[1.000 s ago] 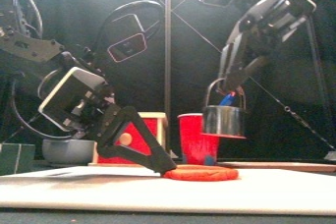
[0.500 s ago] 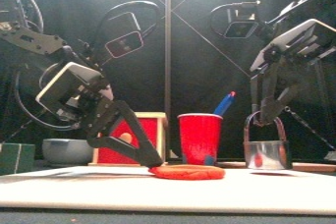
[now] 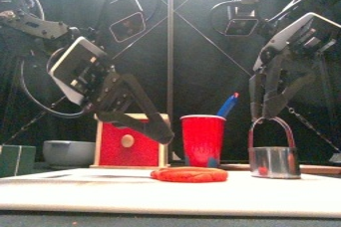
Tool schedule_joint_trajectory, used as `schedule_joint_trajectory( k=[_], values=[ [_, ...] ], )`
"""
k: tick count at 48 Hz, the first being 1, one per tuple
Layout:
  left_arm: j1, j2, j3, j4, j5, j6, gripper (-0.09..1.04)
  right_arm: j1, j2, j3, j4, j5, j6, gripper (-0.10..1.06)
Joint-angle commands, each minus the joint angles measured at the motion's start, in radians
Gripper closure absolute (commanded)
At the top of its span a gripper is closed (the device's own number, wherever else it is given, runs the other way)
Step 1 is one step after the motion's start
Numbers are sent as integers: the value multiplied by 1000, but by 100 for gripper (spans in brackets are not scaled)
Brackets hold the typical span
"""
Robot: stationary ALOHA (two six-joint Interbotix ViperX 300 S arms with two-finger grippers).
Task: Get the cutter from the drawer then cut the dough then place the extra dough in the bowl
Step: Place the extra dough in the bowl
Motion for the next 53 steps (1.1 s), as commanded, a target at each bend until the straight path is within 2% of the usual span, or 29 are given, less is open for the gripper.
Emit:
schedule_joint_trajectory(
  k=[1,14,23,41,53],
  values=[
    [25,5,-28,3,-9,2,17,-3,-23,-26,12,-5,0,22],
    [44,51,-66,29,17,6,17,6,-29,-55,35,-3,-2,22],
    [52,60,-84,58,112,0,17,9,-26,-63,32,-5,-2,22],
    [86,83,-91,38,172,-2,18,29,-6,-66,55,-3,-2,22],
    [89,80,-89,40,196,-2,27,29,2,-61,64,-5,-2,22]
  ],
)
